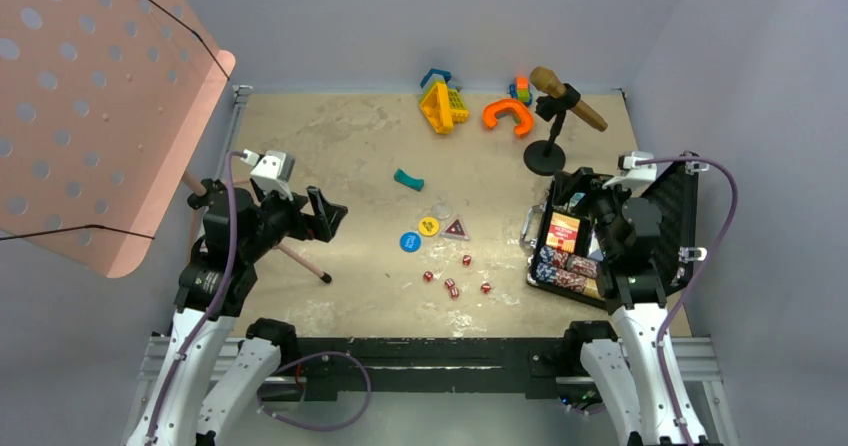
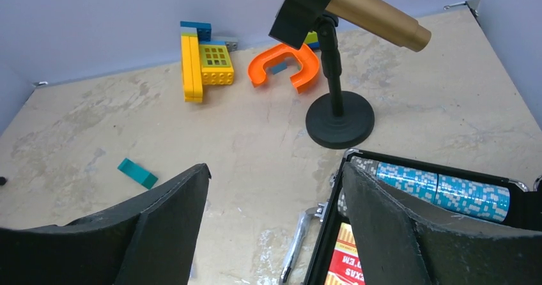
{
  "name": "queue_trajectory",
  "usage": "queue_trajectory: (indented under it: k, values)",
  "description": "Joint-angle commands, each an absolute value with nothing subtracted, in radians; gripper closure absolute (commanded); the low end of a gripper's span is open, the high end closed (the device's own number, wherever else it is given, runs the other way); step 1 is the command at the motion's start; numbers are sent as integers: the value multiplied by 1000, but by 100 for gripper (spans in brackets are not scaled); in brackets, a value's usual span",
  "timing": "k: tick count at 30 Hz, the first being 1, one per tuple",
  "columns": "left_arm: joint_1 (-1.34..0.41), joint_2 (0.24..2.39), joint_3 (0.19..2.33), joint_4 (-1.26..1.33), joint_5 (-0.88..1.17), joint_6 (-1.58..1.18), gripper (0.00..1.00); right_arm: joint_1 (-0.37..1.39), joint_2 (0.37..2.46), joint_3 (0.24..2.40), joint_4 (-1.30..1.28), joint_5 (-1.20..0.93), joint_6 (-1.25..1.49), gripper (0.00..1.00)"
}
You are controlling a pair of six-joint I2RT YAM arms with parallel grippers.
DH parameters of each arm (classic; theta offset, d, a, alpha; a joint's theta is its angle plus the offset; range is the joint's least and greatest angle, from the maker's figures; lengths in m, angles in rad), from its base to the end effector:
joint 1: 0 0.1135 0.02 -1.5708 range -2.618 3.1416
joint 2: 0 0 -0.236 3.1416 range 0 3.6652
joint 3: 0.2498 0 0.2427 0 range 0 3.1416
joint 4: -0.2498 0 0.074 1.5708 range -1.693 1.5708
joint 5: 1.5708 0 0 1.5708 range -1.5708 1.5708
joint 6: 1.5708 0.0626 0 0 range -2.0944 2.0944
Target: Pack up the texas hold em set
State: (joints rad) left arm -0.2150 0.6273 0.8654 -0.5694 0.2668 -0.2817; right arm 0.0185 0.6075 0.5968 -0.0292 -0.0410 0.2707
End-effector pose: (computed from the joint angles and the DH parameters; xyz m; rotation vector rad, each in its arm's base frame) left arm 0.1629 -0.0525 0.3221 0.1200 1.9299 -0.5880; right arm 0.1984 0.0062 0.3002 0.1717 1.6075 0.2566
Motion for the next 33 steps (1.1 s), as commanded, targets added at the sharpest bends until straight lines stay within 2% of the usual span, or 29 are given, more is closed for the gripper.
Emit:
queue_trajectory:
  k: [1,6,14,22,28,33]
  values:
    - [-207,626,870,-538,280,-298,0,16,622,612,8,-78,274,19]
    - [-207,630,872,-543,264,-298,0,17,657,633,2,-115,276,20]
    - [-207,624,866,-566,240,-255,0,18,740,738,-188,-120,276,26]
    - [-207,590,845,-575,188,-239,0,20,903,816,-335,-208,284,38]
    - [-207,601,854,-594,157,-244,1,195,1034,853,-428,-40,273,44]
    - [-207,597,857,-606,134,-241,1,314,1104,867,-452,-20,302,47]
